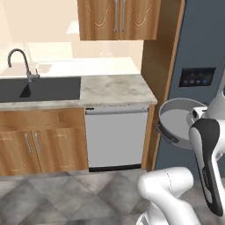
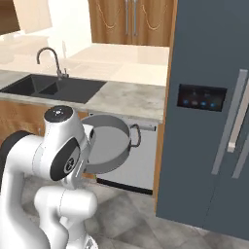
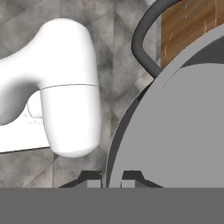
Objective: Move the pot and pan from the stove into the sink.
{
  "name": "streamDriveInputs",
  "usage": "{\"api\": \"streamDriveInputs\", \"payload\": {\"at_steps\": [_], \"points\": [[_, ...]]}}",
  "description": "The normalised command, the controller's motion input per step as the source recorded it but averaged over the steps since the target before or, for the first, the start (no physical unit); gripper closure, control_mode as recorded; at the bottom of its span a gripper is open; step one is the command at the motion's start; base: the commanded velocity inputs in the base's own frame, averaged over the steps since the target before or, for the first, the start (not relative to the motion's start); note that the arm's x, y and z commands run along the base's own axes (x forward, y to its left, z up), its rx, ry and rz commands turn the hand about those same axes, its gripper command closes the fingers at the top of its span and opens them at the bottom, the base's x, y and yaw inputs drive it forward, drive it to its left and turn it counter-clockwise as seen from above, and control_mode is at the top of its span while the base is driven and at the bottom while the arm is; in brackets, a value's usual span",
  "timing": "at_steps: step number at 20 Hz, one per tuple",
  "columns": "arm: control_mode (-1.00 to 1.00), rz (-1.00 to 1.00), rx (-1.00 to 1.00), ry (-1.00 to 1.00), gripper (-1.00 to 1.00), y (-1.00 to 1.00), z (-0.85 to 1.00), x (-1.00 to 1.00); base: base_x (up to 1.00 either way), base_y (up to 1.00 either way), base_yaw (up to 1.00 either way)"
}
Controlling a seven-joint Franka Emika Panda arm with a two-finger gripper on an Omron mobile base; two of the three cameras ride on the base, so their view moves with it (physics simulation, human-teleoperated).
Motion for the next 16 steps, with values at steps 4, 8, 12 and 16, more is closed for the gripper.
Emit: {"api": "streamDriveInputs", "payload": {"at_steps": [4,8,12,16], "points": [[1.00,0.00,0.00,0.00,1.00,0.00,0.00,0.00,0.00,0.98,-0.04],[1.00,0.00,0.00,0.00,1.00,0.00,0.00,0.00,0.00,0.98,-0.06],[1.00,0.00,0.00,0.00,1.00,0.00,0.00,0.00,0.00,0.99,-0.08],[1.00,0.00,0.00,0.00,1.00,0.00,0.00,0.00,0.00,0.99,-0.11]]}}
